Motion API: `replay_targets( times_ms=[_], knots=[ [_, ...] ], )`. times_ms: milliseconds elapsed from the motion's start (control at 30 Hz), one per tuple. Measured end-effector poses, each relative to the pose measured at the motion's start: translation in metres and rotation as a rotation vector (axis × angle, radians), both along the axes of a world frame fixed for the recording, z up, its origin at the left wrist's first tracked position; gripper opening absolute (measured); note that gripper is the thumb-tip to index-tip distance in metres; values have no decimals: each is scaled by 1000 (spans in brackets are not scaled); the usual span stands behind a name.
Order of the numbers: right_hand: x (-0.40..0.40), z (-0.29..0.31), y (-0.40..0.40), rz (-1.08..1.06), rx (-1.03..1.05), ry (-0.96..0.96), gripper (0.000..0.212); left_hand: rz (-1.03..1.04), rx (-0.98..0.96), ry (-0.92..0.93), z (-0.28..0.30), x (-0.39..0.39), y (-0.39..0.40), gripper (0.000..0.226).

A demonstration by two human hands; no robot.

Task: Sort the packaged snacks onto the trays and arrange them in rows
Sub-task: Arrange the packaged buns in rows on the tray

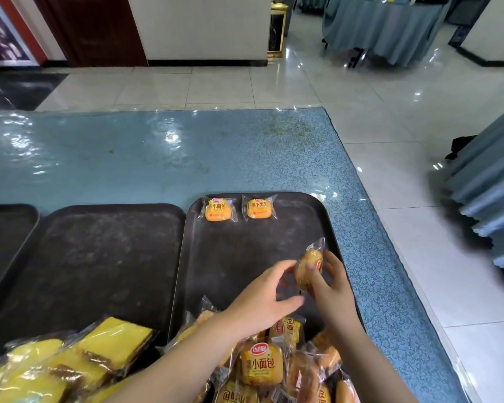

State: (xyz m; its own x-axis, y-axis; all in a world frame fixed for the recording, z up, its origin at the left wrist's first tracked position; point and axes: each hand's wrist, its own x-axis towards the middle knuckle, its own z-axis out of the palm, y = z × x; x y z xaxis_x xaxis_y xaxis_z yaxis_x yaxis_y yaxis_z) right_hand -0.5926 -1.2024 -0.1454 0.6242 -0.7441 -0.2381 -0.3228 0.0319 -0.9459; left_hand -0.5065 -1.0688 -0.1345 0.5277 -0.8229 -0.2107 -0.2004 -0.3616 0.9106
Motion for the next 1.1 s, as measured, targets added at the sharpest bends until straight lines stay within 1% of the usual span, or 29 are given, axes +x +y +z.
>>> replay_targets(
  times_ms=[33, 133, 167, 200, 233, 267, 300, 333, 367, 433, 533, 633, 700, 733, 800, 867, 900, 967, 1000, 1033, 1100],
  knots=[
    [1, -1, 0, 1, 9, -7, 58, 32, -25, 22, 0, 1, -2, 52],
    [1, -4, 1, 26, 81, -36, 77, 111, -55, 68, -3, 7, -6, 37],
    [1, -5, 0, 37, 98, -45, 77, 138, -63, 83, -4, 10, -7, 33],
    [1, -4, -1, 46, 100, -51, 69, 164, -74, 103, -5, 13, -8, 30],
    [2, -3, -3, 51, 80, -47, 55, 187, -82, 125, -6, 16, -9, 28],
    [2, -3, -5, 57, 44, -44, 42, 210, -90, 153, -6, 21, -9, 27],
    [2, -4, -7, 59, -6, -28, 34, 234, -93, 187, -7, 25, -10, 26],
    [2, -3, -9, 70, -69, -3, 33, 256, -96, 232, -7, 29, -12, 25],
    [3, -4, -12, 89, -133, 24, 36, 276, -95, 282, -6, 33, -14, 24],
    [5, -8, -15, 129, -187, 58, 41, 318, -103, 381, -5, 40, -18, 24],
    [12, -13, -19, 163, -83, 35, 26, 371, -67, 449, -7, 52, -22, 25],
    [22, -24, -24, 118, 20, 36, 28, 367, 31, 471, -15, 63, -25, 30],
    [30, -36, -30, 99, 43, 81, 25, 340, 103, 393, -21, 69, -26, 32],
    [34, -42, -34, 89, 49, 112, 29, 318, 141, 328, -24, 72, -26, 33],
    [44, -51, -45, 72, 23, 174, 45, 244, 228, 175, -30, 78, -22, 35],
    [59, -55, -62, 25, -11, 213, 57, 171, 320, -26, -37, 86, -16, 39],
    [69, -56, -71, 10, -36, 240, 56, 147, 366, -148, -40, 90, -12, 40],
    [90, -53, -90, -2, -97, 299, 37, 109, 447, -371, -48, 96, -3, 43],
    [100, -54, -99, -21, -119, 306, 31, 93, 482, -451, -51, 98, 1, 44],
    [110, -56, -106, -47, -132, 302, 31, 78, 516, -507, -55, 99, 5, 45],
    [128, -61, -118, -98, -148, 329, 39, 54, 577, -568, -61, 102, 12, 48]
  ],
)
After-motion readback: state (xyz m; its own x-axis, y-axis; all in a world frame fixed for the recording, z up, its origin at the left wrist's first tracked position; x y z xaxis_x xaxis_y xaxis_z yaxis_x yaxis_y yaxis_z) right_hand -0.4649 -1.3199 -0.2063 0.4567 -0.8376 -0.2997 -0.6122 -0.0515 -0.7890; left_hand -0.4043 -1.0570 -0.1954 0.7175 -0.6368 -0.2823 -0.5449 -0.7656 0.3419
